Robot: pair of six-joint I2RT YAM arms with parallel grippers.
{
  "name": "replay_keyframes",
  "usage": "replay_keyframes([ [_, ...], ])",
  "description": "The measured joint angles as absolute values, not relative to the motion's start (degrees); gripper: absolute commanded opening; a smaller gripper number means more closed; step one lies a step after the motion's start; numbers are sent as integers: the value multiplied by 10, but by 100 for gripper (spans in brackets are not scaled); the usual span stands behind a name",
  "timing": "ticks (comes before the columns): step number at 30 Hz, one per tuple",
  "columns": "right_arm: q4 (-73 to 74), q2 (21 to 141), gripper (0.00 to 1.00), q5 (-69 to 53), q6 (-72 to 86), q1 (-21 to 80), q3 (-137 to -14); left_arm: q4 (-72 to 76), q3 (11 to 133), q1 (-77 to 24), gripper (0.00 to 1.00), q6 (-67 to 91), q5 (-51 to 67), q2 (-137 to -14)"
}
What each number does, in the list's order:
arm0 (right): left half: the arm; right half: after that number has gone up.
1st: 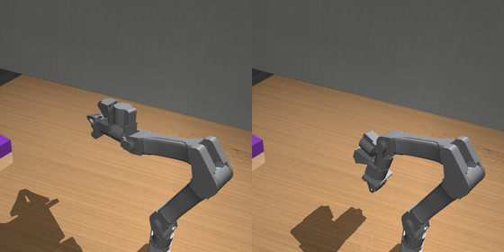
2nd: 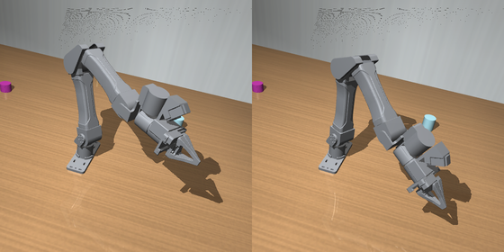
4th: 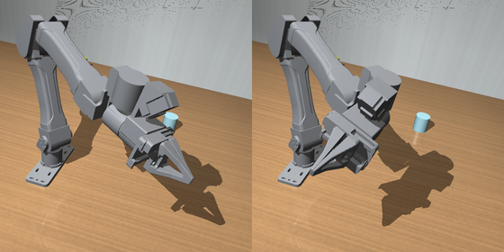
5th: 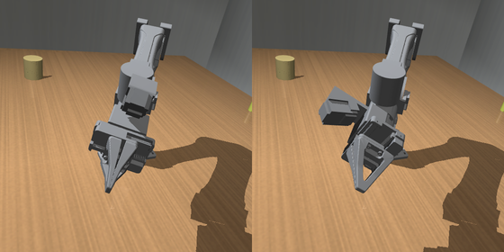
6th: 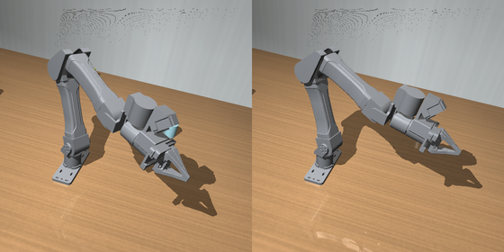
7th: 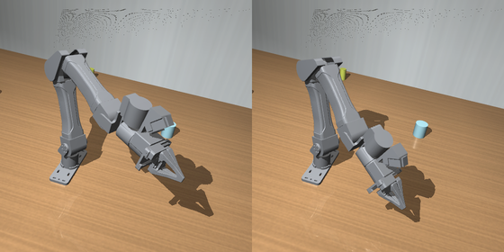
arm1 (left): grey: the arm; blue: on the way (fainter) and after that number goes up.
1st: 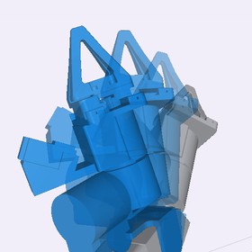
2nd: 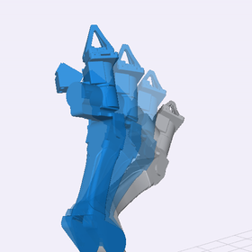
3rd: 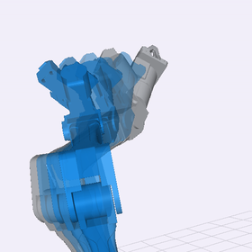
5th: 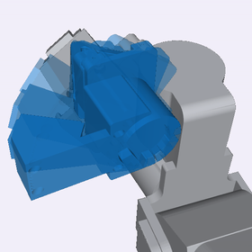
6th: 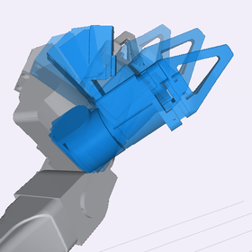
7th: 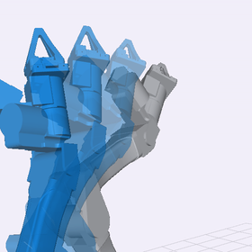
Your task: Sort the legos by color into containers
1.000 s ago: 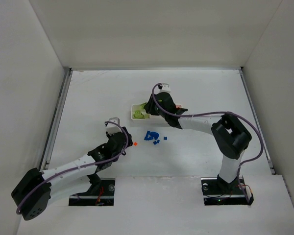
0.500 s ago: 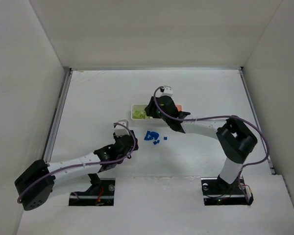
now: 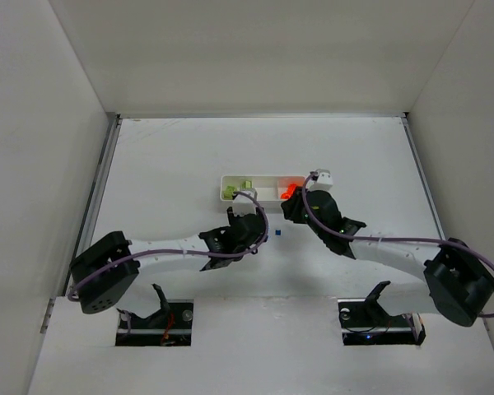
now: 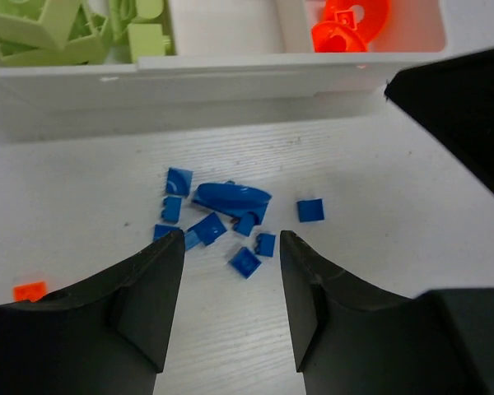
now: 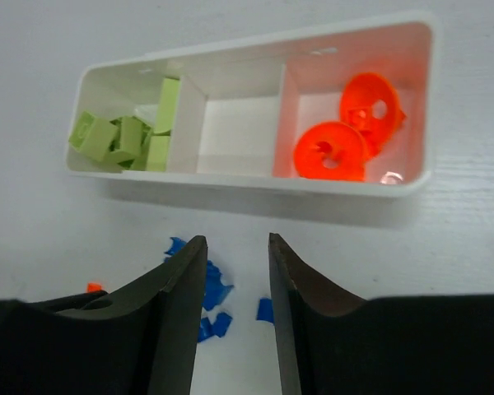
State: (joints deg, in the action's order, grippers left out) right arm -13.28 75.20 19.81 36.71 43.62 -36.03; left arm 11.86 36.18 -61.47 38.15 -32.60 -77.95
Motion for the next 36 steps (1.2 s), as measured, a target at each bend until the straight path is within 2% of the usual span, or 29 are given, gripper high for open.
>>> replay_keyframes([
  [3,-133,721,52,202,372,422,-319,124,400,-617,48,375,-334,-827],
  [7,-132,688,57,206,378,408,-278,126,438,-617,49,361,-340,-889],
  [18,-137,649,64,205,382,397,-243,126,456,-623,53,342,-383,-946],
  [23,-143,649,64,203,384,397,-237,127,473,-623,49,334,-386,-976],
  [33,-146,649,64,199,386,396,-234,128,474,-626,33,330,-393,-986],
  [36,-146,649,64,199,386,396,-234,129,474,-626,32,330,-394,-983],
])
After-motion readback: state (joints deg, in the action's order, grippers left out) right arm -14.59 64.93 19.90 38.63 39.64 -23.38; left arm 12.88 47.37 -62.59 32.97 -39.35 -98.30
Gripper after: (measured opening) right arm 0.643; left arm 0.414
